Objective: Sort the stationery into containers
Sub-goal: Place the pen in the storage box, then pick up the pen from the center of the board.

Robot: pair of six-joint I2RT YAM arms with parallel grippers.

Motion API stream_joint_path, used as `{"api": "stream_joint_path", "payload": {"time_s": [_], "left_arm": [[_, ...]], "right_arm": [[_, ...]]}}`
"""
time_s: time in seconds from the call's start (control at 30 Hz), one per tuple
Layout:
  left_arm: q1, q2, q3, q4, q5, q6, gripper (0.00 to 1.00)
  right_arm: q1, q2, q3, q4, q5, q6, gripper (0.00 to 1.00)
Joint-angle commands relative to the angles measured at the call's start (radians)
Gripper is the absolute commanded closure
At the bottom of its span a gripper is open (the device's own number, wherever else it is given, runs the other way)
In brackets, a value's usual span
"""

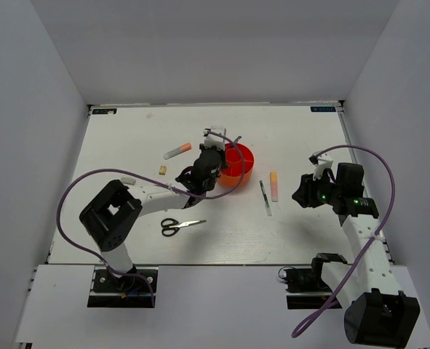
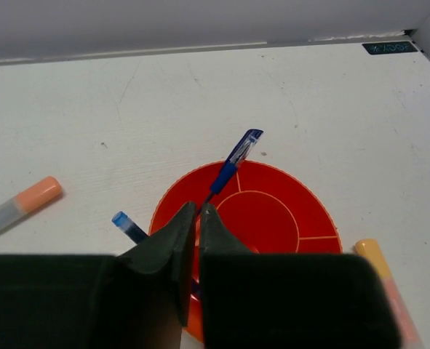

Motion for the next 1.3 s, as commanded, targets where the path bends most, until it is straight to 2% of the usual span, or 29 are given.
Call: {"api": "stream_joint_path", "payload": {"time_s": [0.0,0.03,0.1,0.13,0.2,0.23,0.27,0.3,0.33,0.37,0.43,0.47,0.53,0.57,0.63,0.77,0.97,1.27], "left_arm": [[-0.023,-0.124,-0.026,-0.01,-0.014,0.03,0.84],[-0.038,-0.141,-0.031,-0.024,-0.009,0.043,0.99],[-0.061,-0.24,-0.032,-0.186,0.009,0.065,1.0],[-0.067,-0.27,-0.028,-0.331,0.04,0.056,1.0],[-0.049,-0.372,0.02,-0.741,0.084,-0.068,1.0],[-0.035,-0.394,0.041,-0.831,0.097,-0.131,0.73],[-0.02,-0.437,0.044,-0.975,0.136,-0.18,0.54],[0.048,-0.483,0.041,-1.105,0.213,-0.2,0.4],[0.082,-0.506,0.019,-1.157,0.251,-0.241,0.31],[0.116,-0.555,-0.012,-1.198,0.401,-0.252,0.24],[0.274,-0.643,-0.067,-1.32,0.504,-0.269,0.2],[0.344,-0.67,-0.13,-1.356,0.608,-0.245,0.2],[0.433,-0.765,-0.203,-1.36,0.679,-0.216,0.2],[0.487,-0.79,-0.204,-1.36,0.686,-0.216,0.2],[0.518,-0.881,-0.297,-1.325,0.66,-0.203,0.22],[0.531,-0.96,-0.342,-1.305,0.683,-0.2,0.22],[0.563,-0.972,-0.36,-1.295,0.713,-0.199,0.22],[0.564,-0.986,-0.359,-1.301,0.709,-0.196,0.22]], "right_arm": [[0.0,0.002,0.014,0.007,-0.009,0.0,0.56],[0.003,0.006,0.013,0.007,-0.013,-0.005,0.67],[0.009,0.02,0.009,0.021,-0.026,-0.011,0.87],[0.013,0.043,0.022,0.021,-0.029,-0.014,1.0],[0.042,0.124,0.084,-0.011,-0.055,-0.025,1.0],[0.049,0.15,0.098,-0.029,-0.058,-0.03,0.99],[0.099,0.201,0.112,-0.031,-0.062,-0.03,0.93],[0.111,0.254,0.138,-0.026,-0.061,-0.03,0.84],[0.127,0.284,0.164,-0.026,-0.055,-0.028,0.75],[0.151,0.336,0.177,-0.022,-0.053,-0.027,0.64],[0.209,0.416,0.213,-0.014,-0.032,-0.008,0.57],[0.236,0.455,0.241,-0.013,-0.024,-0.002,0.55],[0.292,0.526,0.258,0.03,0.031,0.032,0.53],[0.293,0.526,0.266,0.055,0.054,0.039,0.53],[0.343,0.613,0.307,0.073,0.12,0.053,0.53],[0.392,0.713,0.362,0.096,0.204,0.07,0.52],[0.427,0.805,0.401,0.153,0.307,0.11,0.53],[0.452,0.848,0.336,0.224,0.39,0.121,0.6]]}}
